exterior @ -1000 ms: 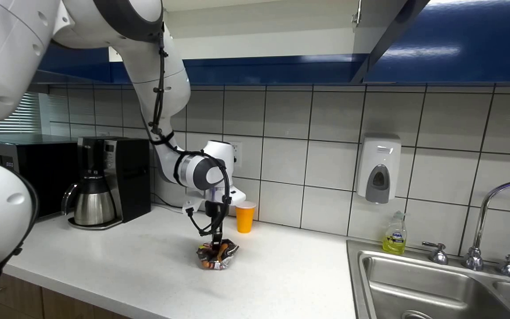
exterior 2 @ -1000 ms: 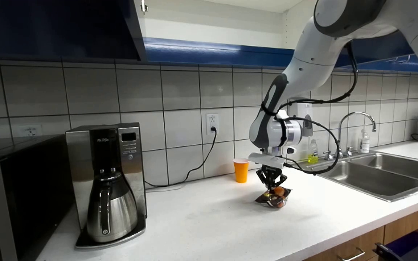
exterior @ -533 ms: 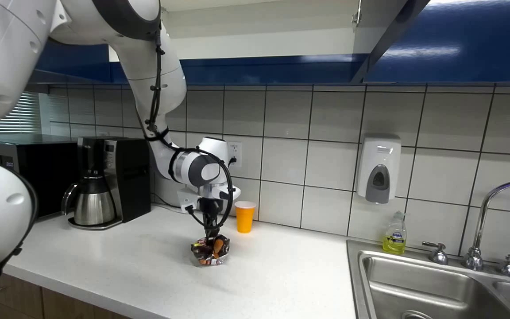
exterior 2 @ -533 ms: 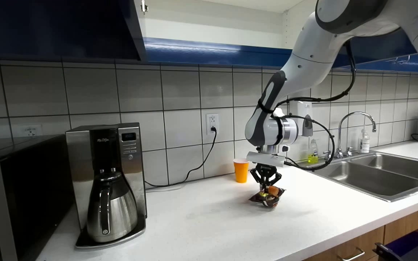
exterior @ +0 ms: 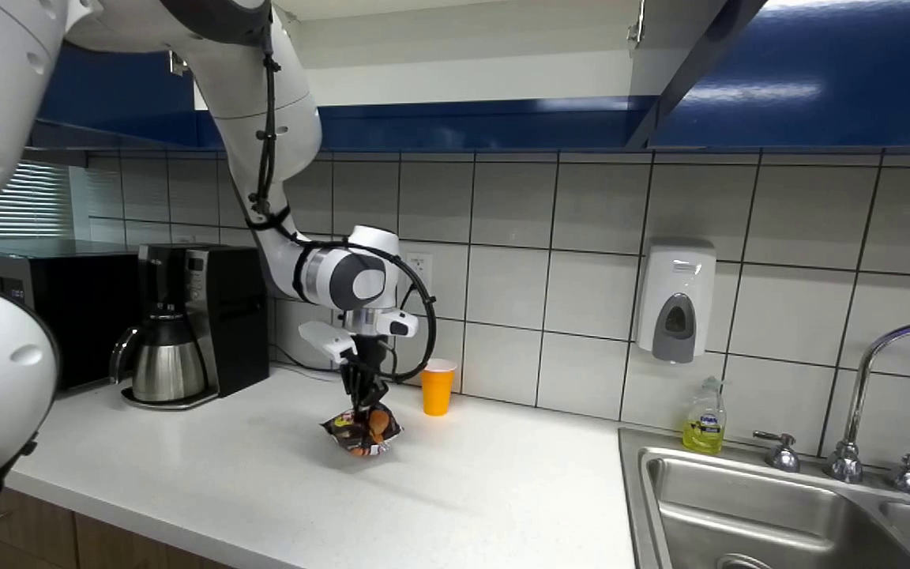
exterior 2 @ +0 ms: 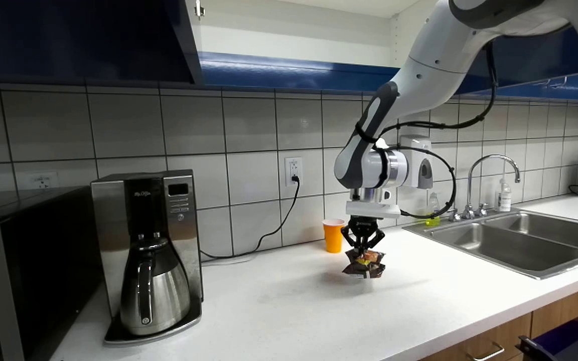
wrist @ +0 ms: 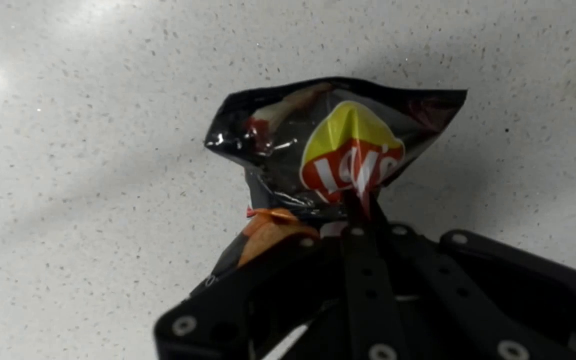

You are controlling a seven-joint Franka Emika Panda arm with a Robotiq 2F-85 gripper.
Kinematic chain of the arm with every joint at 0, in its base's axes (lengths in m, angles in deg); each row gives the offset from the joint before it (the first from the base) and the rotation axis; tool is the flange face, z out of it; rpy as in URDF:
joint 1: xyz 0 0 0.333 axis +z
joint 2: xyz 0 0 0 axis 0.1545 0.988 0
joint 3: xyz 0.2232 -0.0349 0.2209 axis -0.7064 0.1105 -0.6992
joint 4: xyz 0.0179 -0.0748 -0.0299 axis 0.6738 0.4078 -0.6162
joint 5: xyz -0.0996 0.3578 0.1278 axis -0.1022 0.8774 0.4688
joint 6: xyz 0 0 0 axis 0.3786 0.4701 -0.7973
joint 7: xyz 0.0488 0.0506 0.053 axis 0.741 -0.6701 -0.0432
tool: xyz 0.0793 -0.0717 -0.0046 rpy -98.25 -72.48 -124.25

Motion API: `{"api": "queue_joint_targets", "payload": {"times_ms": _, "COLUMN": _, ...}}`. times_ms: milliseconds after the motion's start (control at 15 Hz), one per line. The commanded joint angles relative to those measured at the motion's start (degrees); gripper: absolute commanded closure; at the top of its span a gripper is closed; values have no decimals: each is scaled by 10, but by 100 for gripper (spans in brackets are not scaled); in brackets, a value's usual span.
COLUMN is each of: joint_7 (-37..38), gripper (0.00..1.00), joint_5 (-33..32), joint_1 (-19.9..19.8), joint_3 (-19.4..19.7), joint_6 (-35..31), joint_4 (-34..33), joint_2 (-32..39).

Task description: Place the bag of lays in the center of the bottom shelf of the cabinet

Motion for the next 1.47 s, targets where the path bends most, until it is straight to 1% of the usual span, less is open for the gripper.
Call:
{"api": "queue_joint_targets", "payload": {"times_ms": 0, "joint_7": -68, "gripper": 100, "joint_5": -24, "joint_1": -17, "joint_3": -21, "joint_6": 47, "joint_4": 22, "joint_2": -49}}
{"api": "queue_joint_targets", "payload": {"times_ms": 333, "joint_7": -133, "gripper": 100, "joint_5": -53, "joint_1": -11, "joint_3": -37, "joint_6": 94, "joint_4": 46, "joint_2": -93}}
{"api": "queue_joint_targets", "payload": {"times_ms": 467, "joint_7": -144, "gripper": 100, "joint_5": -68, "joint_1": -4, "joint_3": -44, "joint_6": 111, "joint_4": 64, "joint_2": -120}}
{"api": "queue_joint_targets", "payload": {"times_ms": 800, "joint_7": -140, "gripper": 100, "joint_5": -96, "joint_1": 10, "joint_3": -64, "joint_6": 147, "joint_4": 113, "joint_2": -189}}
{"api": "queue_joint_targets", "payload": {"times_ms": 1067, "joint_7": -129, "gripper": 100, "joint_5": -91, "joint_1": 19, "joint_3": -81, "joint_6": 167, "joint_4": 166, "joint_2": -257}}
{"api": "queue_joint_targets", "payload": {"times_ms": 1267, "joint_7": -131, "gripper": 100, "joint_5": -85, "joint_1": 24, "joint_3": -90, "joint_6": 183, "joint_4": 199, "joint_2": -318}}
{"api": "queue_joint_targets", "payload": {"times_ms": 1400, "joint_7": -120, "gripper": 100, "joint_5": -93, "joint_1": 26, "joint_3": -96, "joint_6": 202, "joint_4": 214, "joint_2": -372}}
